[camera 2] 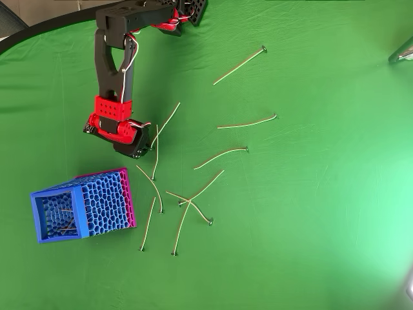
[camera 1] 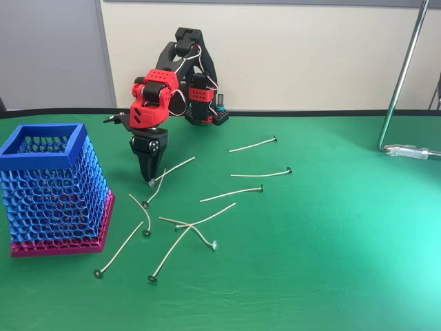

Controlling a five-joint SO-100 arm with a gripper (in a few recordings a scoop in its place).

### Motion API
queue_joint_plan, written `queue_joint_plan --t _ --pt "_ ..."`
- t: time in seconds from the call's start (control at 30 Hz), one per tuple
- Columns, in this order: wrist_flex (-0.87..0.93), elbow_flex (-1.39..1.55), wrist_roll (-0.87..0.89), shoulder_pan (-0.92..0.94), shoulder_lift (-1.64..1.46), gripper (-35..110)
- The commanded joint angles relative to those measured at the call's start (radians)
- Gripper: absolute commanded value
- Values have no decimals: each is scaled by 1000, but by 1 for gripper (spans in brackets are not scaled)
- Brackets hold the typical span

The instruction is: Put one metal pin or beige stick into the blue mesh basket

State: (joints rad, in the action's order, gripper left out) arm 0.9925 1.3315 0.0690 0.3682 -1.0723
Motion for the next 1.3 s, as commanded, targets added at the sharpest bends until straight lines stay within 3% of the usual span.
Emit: queue_joint_plan --t 0.0,1.27 --pt "6 -37 -11 -3 -8 5" --pt "109 -71 -17 -11 -92 1"
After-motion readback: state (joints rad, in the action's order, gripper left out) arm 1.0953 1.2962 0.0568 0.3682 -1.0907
